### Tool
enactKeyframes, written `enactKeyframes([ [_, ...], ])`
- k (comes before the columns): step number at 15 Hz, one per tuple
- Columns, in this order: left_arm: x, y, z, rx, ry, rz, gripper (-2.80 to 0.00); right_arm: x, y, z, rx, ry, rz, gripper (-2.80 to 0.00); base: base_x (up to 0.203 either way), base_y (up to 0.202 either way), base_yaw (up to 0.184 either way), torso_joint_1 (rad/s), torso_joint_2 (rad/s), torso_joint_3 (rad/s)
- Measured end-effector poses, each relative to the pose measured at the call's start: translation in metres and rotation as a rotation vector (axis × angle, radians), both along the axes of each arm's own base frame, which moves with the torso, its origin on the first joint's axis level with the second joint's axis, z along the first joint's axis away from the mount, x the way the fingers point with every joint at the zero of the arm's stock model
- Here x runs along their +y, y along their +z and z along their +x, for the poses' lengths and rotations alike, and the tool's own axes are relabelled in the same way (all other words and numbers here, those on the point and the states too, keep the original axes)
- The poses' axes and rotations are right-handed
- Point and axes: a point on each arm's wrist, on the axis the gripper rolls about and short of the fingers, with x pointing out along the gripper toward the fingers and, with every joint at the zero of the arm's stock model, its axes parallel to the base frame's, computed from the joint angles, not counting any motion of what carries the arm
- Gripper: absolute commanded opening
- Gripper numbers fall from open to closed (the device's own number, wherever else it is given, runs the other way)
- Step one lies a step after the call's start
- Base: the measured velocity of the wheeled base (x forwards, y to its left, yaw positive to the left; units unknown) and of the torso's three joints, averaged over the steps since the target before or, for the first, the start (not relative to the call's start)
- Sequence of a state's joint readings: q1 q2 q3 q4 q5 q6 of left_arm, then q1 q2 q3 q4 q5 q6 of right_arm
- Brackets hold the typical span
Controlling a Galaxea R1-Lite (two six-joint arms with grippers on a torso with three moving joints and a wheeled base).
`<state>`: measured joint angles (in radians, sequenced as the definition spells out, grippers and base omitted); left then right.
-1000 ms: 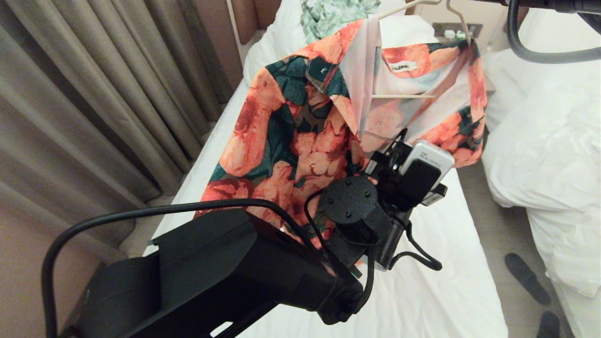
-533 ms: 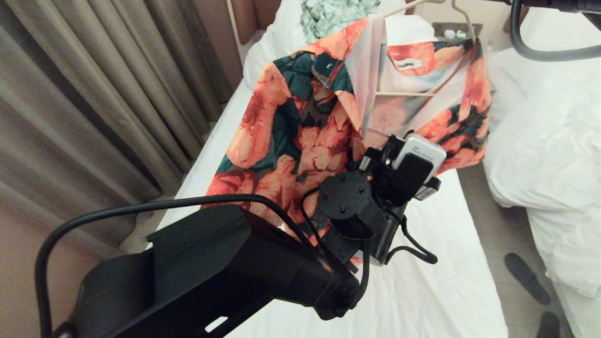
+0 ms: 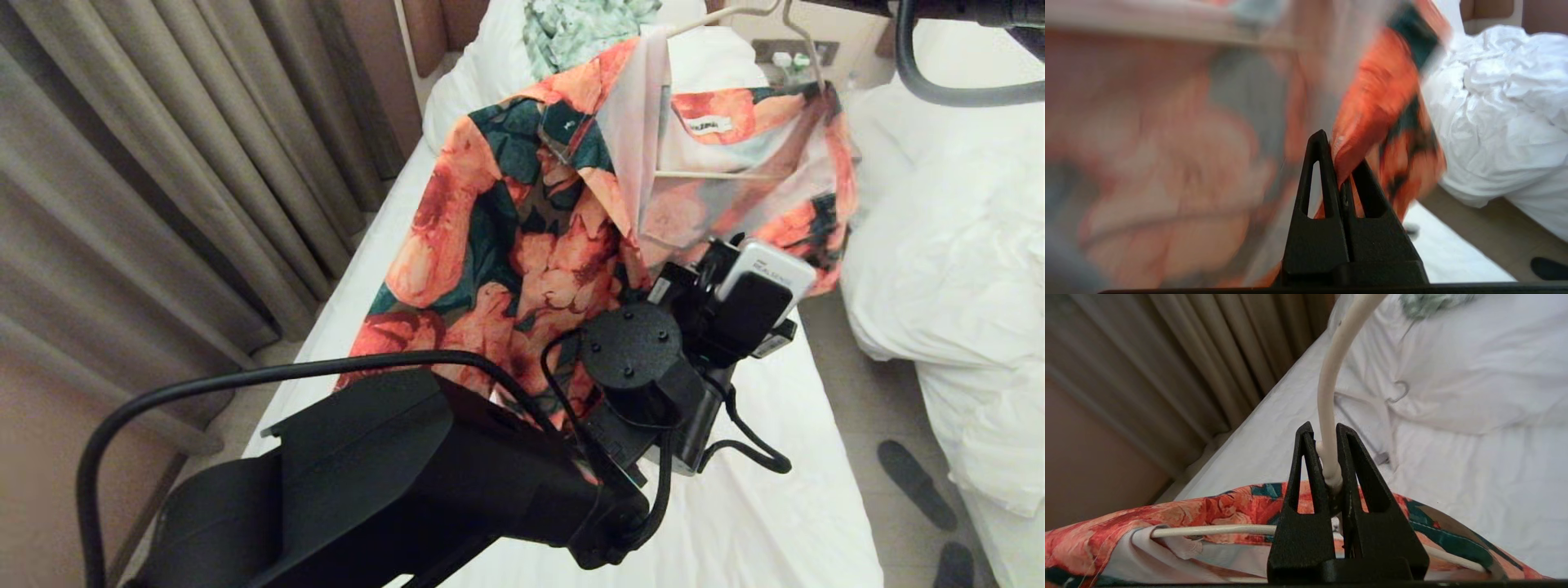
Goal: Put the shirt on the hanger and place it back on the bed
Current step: Take the clothes hanger out of the clothes
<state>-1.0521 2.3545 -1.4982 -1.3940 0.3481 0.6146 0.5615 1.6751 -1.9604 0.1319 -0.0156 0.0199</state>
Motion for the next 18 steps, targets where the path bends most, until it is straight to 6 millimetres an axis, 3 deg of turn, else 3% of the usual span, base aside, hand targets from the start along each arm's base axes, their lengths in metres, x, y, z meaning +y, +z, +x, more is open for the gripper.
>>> enactKeyframes([
  [10, -0.003, 0.009, -0.002, 0.004, 0.027, -0.036, -2.8, -0.006, 0.001, 0.0, 0.013, -0.002, 0.004, -2.8, 0.0, 0.0, 0.0, 0.0, 0.0, 0.0],
  [11, -0.003, 0.009, -0.002, 0.005, 0.03, -0.038, 0.0, -0.007, 0.001, 0.001, 0.013, -0.005, 0.004, -2.8, 0.0, 0.0, 0.0, 0.0, 0.0, 0.0],
  [18, 0.0, 0.016, -0.003, 0.002, 0.06, -0.048, 0.0, -0.008, 0.0, 0.006, -0.003, -0.025, -0.004, -2.8, 0.0, 0.0, 0.0, 0.0, 0.0, 0.0],
])
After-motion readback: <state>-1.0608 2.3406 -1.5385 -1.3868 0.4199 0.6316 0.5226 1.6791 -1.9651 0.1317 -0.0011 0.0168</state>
